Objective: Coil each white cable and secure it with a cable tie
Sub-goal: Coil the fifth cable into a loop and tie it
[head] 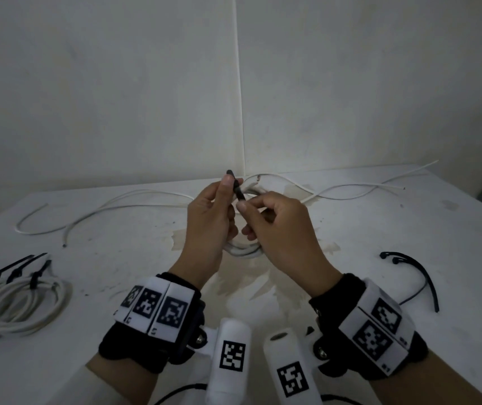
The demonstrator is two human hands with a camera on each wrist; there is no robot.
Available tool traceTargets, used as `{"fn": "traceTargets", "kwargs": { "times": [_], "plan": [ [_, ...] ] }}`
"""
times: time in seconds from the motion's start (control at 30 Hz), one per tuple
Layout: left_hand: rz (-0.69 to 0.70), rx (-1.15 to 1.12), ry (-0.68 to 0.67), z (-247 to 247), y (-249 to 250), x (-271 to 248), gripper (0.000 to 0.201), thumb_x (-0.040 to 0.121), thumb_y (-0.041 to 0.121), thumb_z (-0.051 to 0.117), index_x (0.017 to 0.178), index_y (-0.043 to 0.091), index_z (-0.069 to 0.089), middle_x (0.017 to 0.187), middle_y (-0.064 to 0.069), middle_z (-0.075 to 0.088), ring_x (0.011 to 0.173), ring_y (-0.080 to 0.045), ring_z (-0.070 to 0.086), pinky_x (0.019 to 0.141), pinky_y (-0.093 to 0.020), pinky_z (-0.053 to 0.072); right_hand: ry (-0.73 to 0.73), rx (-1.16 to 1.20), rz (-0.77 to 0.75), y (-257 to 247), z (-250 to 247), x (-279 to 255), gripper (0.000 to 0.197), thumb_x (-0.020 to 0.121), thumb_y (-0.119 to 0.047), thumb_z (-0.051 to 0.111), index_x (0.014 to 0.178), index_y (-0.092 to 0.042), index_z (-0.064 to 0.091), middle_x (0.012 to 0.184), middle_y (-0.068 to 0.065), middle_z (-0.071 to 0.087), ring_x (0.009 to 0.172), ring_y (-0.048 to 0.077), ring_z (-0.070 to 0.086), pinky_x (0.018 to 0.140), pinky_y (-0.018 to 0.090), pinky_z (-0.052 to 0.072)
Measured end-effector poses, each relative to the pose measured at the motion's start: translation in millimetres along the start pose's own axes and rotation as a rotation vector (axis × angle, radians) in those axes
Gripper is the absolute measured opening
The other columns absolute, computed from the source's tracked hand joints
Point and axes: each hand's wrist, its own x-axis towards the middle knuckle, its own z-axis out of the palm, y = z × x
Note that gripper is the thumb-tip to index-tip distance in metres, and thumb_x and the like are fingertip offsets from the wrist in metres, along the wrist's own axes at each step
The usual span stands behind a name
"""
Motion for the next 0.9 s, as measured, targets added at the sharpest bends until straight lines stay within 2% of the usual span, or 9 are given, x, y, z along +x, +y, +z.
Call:
{"fn": "traceTargets", "kwargs": {
  "times": [0.1,0.27,0.37,0.47,0.57,0.63,0.73,0.83,0.9],
  "plan": [
    [0.016,0.009,0.008,1.1,-0.2,-3.2,0.026,0.095,0.031,0.046,0.083,0.017,0.064,0.039,0.011,0.032,0.036,-0.004,0.027,0.038,-0.017,0.025,0.017,0.028,-0.002,0.4,-0.1,-1.8,0.013,0.088,-0.018,0.060,0.080,-0.009,0.064,0.056,-0.006,0.059,0.048,0.000,0.058,0.050,0.007,0.042],
    [0.007,0.058,0.010,3.6,-2.7,-6.1,0.023,0.094,0.027,0.048,0.083,0.016,0.065,0.037,0.010,0.034,0.035,-0.003,0.029,0.037,-0.016,0.028,0.042,0.040,-0.002,-1.9,-0.8,3.7,0.017,0.087,-0.019,0.062,0.070,-0.017,0.065,0.051,-0.008,0.060,0.044,0.005,0.058,0.051,0.015,0.050],
    [-0.003,0.064,0.007,-4.5,-2.0,-3.4,0.025,0.094,0.029,0.048,0.084,0.015,0.066,0.037,0.011,0.031,0.034,-0.004,0.026,0.037,-0.015,0.025,0.109,-0.048,-0.126,-5.9,-5.4,2.3,0.013,0.082,-0.023,0.068,0.072,-0.013,0.069,0.061,-0.005,0.065,0.050,0.010,0.061,0.054,0.021,0.051],
    [-0.030,0.062,-0.041,-13.1,-1.4,-2.0,0.026,0.093,0.030,0.049,0.087,0.012,0.067,0.038,0.013,0.027,0.035,-0.005,0.022,0.037,-0.015,0.022,0.165,-0.132,-0.215,-4.5,-15.7,4.7,0.020,0.083,-0.030,0.066,0.075,-0.012,0.070,0.073,-0.002,0.066,0.059,0.012,0.059,0.057,0.018,0.044],
    [-0.065,0.099,-0.123,-15.9,-0.1,-4.6,0.024,0.091,0.030,0.050,0.083,0.016,0.068,0.041,0.011,0.026,0.037,-0.005,0.020,0.037,-0.015,0.022,0.054,-0.077,-0.030,-1.6,-22.2,12.9,0.012,0.088,-0.031,0.059,0.085,-0.021,0.065,0.092,0.000,0.064,0.073,0.017,0.057,0.066,0.018,0.043],
    [-0.065,0.125,-0.179,-15.4,1.3,-7.5,0.023,0.090,0.029,0.051,0.078,0.017,0.067,0.041,0.011,0.026,0.036,-0.005,0.021,0.037,-0.015,0.023,-0.048,-0.063,0.016,-2.4,-23.0,17.2,0.010,0.088,-0.032,0.057,0.092,-0.026,0.064,0.100,0.001,0.064,0.080,0.017,0.057,0.071,0.020,0.045],
    [-0.058,0.139,-0.235,-14.7,4.2,-11.7,0.026,0.084,0.037,0.051,0.074,0.018,0.066,0.041,0.010,0.025,0.036,-0.005,0.021,0.037,-0.015,0.023,-0.157,-0.071,-0.004,-6.2,-22.3,20.4,0.011,0.088,-0.027,0.058,0.082,-0.028,0.067,0.095,0.002,0.064,0.089,0.022,0.060,0.079,0.028,0.046],
    [-0.059,0.132,-0.247,-14.8,6.9,-14.1,0.026,0.075,0.042,0.053,0.072,0.019,0.066,0.041,0.009,0.026,0.037,-0.005,0.021,0.037,-0.015,0.024,-0.193,-0.040,-0.006,-7.5,-24.2,22.5,0.013,0.087,-0.022,0.060,0.076,-0.024,0.067,0.084,-0.002,0.062,0.085,0.017,0.060,0.080,0.026,0.045],
    [-0.066,0.136,-0.245,-14.1,7.9,-13.8,0.022,0.079,0.037,0.055,0.070,0.020,0.067,0.041,0.009,0.027,0.036,-0.005,0.022,0.037,-0.015,0.023,-0.215,-0.014,-0.003,-9.2,-26.1,22.6,0.014,0.087,-0.018,0.060,0.076,-0.019,0.068,0.079,-0.005,0.063,0.080,0.007,0.060,0.077,0.019,0.046]
  ]
}}
